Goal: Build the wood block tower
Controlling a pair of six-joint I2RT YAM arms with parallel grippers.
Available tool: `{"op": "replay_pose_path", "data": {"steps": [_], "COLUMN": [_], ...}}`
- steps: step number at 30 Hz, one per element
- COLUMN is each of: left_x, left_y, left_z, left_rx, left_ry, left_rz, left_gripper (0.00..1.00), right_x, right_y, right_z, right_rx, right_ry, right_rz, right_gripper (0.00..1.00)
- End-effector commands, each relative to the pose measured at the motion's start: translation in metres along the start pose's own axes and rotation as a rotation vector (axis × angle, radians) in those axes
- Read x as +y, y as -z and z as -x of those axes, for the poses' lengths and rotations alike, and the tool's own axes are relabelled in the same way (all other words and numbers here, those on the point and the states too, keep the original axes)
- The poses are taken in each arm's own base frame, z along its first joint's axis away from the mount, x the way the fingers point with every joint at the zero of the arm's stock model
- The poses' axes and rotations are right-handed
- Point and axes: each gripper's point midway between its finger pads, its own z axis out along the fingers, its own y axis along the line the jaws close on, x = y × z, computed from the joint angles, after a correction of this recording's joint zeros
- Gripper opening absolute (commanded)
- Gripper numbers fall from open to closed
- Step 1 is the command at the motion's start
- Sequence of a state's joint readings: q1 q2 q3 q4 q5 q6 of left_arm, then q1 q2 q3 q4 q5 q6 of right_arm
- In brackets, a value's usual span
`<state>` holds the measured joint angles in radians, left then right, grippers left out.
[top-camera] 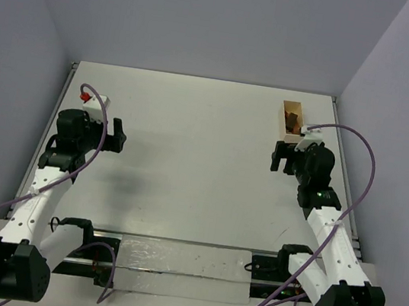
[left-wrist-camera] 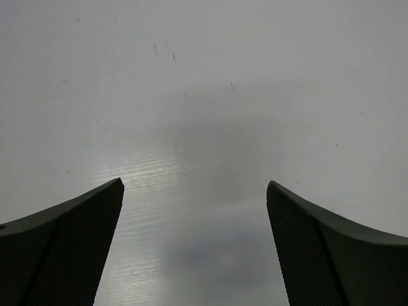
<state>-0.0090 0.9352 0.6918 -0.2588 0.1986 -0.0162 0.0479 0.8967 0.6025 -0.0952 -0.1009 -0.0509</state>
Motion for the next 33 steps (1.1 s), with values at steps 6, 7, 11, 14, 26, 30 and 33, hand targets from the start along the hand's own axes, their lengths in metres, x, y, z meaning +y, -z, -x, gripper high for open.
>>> {"op": "replay_pose_path", "data": {"steps": [6, 7, 11, 14, 26, 30, 33], "left_x": [-0.010, -0.011, -0.013, -0.014, -0.020, -0.022, -0.023], "left_y": [0.001, 0.001, -0.003, -0.005, -0.004, -0.005, -0.006], "left_z": [0.009, 0.008, 0.004, 0.001, -0.001, -0.003, -0.003], "left_rx": [-0.020, -0.017, 0.006, 0.021, 0.029, 0.042, 0.045], "left_ry": [-0.053, -0.057, -0.058, -0.058, -0.072, -0.072, -0.073], "left_rz": [-0.075, -0.083, -0.102, -0.111, -0.151, -0.166, -0.170], "left_gripper": [0.99, 0.99, 0.99, 0.99, 0.99, 0.99, 0.99], "right_x": [-0.002, -0.003, -0.008, -0.015, -0.077, -0.096, -0.109], "right_y": [0.003, 0.001, -0.007, -0.020, -0.112, -0.134, -0.142], "right_z": [0.027, 0.028, 0.041, 0.063, 0.104, 0.093, 0.087], "right_rx": [-0.048, -0.044, -0.014, 0.020, 0.244, 0.321, 0.339], "right_ry": [0.019, 0.020, 0.047, 0.091, 0.100, 0.039, 0.025], "right_rz": [-0.004, -0.005, -0.021, -0.039, -0.068, -0.003, -0.001], "right_gripper": [1.00, 1.00, 0.99, 0.97, 0.87, 0.81, 0.77]}}
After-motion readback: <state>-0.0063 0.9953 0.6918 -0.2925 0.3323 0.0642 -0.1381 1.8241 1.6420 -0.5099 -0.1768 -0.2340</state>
